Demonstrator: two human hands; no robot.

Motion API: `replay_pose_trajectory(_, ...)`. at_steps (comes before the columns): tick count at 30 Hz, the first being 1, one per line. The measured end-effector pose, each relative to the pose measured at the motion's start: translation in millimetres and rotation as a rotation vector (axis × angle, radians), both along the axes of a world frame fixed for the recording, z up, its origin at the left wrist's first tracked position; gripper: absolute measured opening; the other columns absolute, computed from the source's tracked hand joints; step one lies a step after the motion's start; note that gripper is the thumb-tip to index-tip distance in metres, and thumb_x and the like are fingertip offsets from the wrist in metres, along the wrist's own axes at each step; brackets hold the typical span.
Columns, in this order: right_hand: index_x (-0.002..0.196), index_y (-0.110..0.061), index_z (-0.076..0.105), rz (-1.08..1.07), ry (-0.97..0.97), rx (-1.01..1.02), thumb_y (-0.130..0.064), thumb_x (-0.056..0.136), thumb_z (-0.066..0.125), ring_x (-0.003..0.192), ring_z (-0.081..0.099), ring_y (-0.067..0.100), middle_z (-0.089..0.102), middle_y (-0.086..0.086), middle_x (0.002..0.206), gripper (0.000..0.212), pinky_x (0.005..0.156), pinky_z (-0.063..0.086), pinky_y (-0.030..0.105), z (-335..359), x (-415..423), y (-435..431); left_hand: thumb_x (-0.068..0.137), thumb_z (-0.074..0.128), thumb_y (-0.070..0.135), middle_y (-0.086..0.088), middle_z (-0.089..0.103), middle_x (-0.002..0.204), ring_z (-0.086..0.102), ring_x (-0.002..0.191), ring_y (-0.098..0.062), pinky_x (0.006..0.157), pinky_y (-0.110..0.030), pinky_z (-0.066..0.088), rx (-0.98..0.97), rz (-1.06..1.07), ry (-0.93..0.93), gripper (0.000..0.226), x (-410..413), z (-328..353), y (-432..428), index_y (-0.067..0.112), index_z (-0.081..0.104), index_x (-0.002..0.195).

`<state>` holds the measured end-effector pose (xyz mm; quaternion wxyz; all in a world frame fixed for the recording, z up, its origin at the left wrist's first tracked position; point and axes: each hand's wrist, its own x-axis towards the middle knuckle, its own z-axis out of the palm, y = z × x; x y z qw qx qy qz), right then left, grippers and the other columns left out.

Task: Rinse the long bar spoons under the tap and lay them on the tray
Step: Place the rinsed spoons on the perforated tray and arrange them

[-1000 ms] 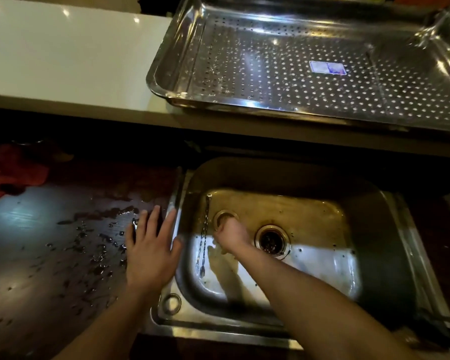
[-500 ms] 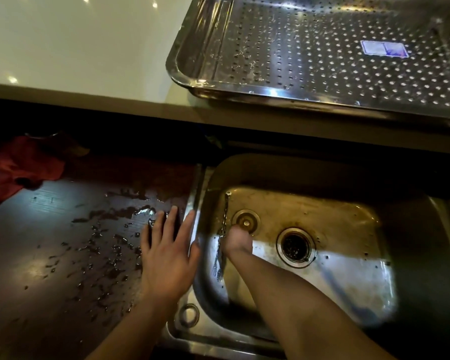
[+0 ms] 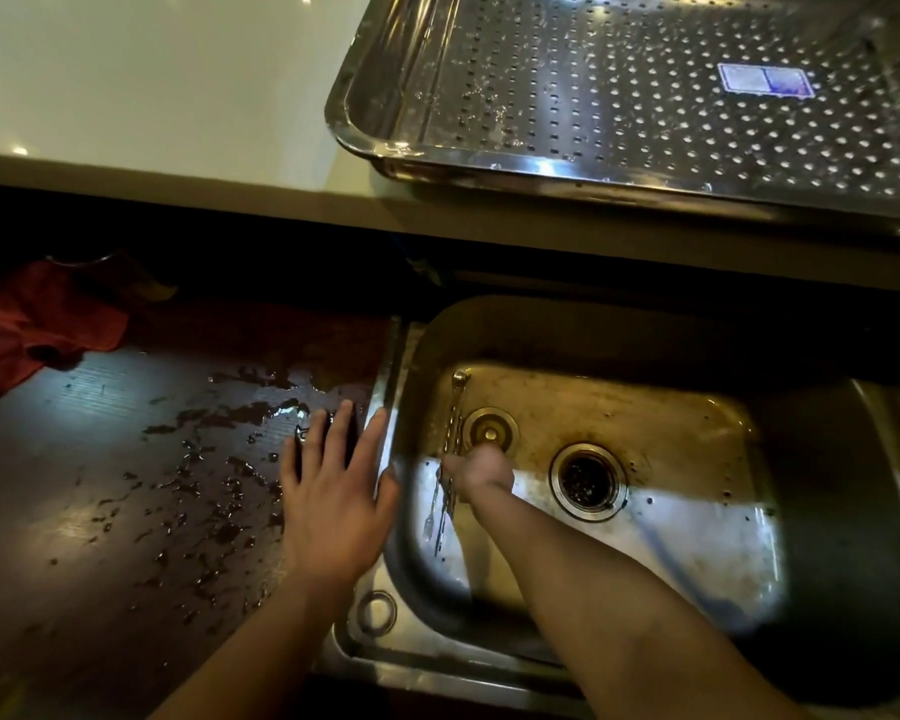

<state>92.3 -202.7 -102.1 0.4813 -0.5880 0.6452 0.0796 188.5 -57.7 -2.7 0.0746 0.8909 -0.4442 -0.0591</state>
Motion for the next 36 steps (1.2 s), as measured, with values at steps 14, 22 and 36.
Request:
replay_pose_trajectory(14, 0.083, -0.013, 0.071, 0.384, -0.278, -0.373, -0.009, 0.081, 0.070, 0.074, 0.064, 0.013, 0.066, -0.006, 0.075, 0.005, 0.070, 0.055, 0.032, 142, -98, -1, 0.094, 0.020, 0.057, -0.003, 0.011, 0.162, 0.000, 0.149, -0.024, 0.119, -0.056, 0.006, 0.034, -0.037, 0.009, 0.063, 2, 2, 3, 0.038, 0.004, 0.152)
replay_pose_trajectory(22, 0.075, -0.020, 0.069, 0.424, -0.604, -0.767, -0.010, 0.077, 0.076, 0.064, 0.061, 0.001, 0.064, -0.010, 0.067, 0.012, 0.057, 0.049, 0.016, 309, -131, 4, 0.092, 0.007, 0.063, -0.004, 0.013, 0.162, 0.004, 0.149, -0.025, 0.119, -0.054, 0.004, -0.011, -0.055, 0.034, 0.066, 0, 6, 5, 0.037, 0.007, 0.152)
replay_pose_trajectory(36, 0.083, 0.003, 0.071, 0.181, -0.199, -0.879, -0.006, 0.076, 0.074, 0.060, 0.072, 0.023, 0.071, 0.012, 0.071, 0.012, 0.051, 0.062, 0.030, 446, -77, -171, 0.091, 0.022, 0.057, -0.003, 0.031, 0.156, 0.017, 0.146, -0.025, 0.118, -0.050, 0.007, -0.024, -0.008, 0.018, 0.061, 3, -2, 6, 0.039, 0.023, 0.149)
